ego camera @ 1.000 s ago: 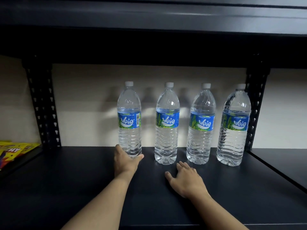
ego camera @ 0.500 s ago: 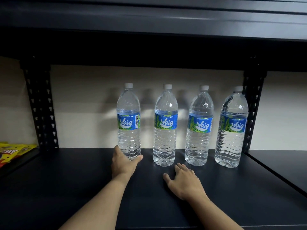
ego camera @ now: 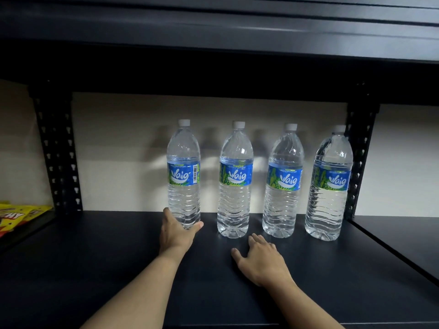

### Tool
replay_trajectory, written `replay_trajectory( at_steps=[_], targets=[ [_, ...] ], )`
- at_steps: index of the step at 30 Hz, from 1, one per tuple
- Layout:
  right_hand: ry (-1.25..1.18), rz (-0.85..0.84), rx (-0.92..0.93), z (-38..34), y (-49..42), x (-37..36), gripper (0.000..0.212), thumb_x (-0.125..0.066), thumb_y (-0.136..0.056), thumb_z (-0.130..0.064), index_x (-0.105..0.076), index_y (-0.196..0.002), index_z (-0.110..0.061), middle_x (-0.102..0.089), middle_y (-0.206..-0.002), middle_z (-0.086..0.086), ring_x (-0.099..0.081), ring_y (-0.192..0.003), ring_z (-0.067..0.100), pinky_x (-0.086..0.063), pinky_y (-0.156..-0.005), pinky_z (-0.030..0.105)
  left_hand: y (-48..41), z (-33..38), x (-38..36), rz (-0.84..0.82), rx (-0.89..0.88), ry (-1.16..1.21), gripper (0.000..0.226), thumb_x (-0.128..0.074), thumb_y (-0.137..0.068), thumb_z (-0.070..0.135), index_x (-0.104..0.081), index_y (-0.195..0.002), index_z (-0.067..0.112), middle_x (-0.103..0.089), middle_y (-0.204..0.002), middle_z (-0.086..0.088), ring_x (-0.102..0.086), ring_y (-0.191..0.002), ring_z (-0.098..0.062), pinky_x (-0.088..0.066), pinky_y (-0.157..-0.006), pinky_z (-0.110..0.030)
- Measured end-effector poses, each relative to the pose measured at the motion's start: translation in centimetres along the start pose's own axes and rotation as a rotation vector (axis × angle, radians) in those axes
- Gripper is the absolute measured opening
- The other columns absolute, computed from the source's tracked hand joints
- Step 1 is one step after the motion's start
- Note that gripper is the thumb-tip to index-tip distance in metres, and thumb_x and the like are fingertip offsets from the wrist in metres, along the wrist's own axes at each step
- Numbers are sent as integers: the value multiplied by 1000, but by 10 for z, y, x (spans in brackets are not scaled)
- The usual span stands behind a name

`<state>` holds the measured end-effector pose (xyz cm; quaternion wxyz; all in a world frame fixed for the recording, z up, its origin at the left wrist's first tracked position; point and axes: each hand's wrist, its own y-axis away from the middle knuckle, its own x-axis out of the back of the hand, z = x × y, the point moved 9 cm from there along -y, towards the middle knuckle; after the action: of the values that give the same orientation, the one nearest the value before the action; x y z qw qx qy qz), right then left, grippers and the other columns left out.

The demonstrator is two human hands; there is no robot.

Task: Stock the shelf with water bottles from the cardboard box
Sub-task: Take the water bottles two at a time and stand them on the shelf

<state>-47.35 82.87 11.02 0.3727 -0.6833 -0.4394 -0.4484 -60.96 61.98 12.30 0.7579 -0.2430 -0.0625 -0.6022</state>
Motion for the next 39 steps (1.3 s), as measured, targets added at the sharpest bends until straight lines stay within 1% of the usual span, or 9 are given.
replay_trajectory(
  at_steps=[8,12,18,22,27,30,32,34,39],
  targets=[
    [-15,23,0,-4,5,7,72,-40,-95,-57,-36,-148,-7,-29,-160,4,-25,-147,22,-19,-119,34,5,0,2,-57,37,32,89,-89,-61,30,-36,-129,12,-51,-130,-8,-52,-120,-30,-48,-91,-38],
    [-15,46,-25,-5,11,14,62,-44,-93,-57,-53,-133,-9,-46,-148,6,-42,-136,25,-30,-112,35,19,-4,11,-110,106,71,113,-88,-65,19,-15,-151,6,-31,-150,-15,-36,-138,-31,-35,-111,-39],
    [162,151,35,-25,31,28,41,-41,-97,-42,-56,-121,-13,-60,-126,8,-54,-121,28,-44,-91,37,86,4,52,-216,17,27,52,-75,-81,28,-52,-126,18,-58,-124,3,-59,-110,-14,-47,-97,-29],
    [29,93,23,-29,69,11,46,-44,-97,-41,-48,-131,-10,-52,-134,14,-46,-127,34,-36,-104,44,148,20,106,-163,-189,147,29,-70,-85,13,-60,-110,20,-69,-91,4,-67,-81,-8,-54,-78,-26],
    [-169,282,224,-44,169,3,43,-53,-95,-37,-54,-130,-12,-54,-132,7,-47,-122,29,-34,-104,37,246,-19,149,12,-317,152,27,-63,-85,5,-58,-109,18,-64,-96,5,-62,-94,-9,-52,-81,-24],
    [-280,375,324,-40,228,-6,39,-60,-89,-31,-54,-127,-21,-49,-130,-4,-50,-114,14,-49,-79,33,296,-65,150,59,-231,80,26,-62,-86,6,-56,-108,16,-62,-96,4,-61,-92,-17,-51,-82,-32],
    [-267,292,321,-30,256,-36,38,-58,-87,-34,-52,-124,-29,-52,-119,-9,-56,-95,8,-51,-66,34,329,-113,136,-14,-65,-9,27,-61,-86,9,-53,-110,19,-61,-98,3,-60,-95,-19,-50,-85,-37],
    [-204,70,307,-18,264,-80,42,-56,-83,-39,-49,-125,-33,-55,-117,-9,-59,-92,7,-52,-71,35,357,-157,117,-134,132,-142,35,-62,-87,16,-49,-119,20,-60,-113,1,-58,-107,-22,-47,-91,-38],
    [5,-541,264,16,277,-206,72,-57,-79,-46,-37,-145,-23,-43,-146,9,-46,-131,31,-42,-105,39,417,-241,75,-411,646,-266,65,-69,-84,30,-35,-137,14,-46,-138,-10,-43,-128,-30,-38,-105,-38]
  ],
)
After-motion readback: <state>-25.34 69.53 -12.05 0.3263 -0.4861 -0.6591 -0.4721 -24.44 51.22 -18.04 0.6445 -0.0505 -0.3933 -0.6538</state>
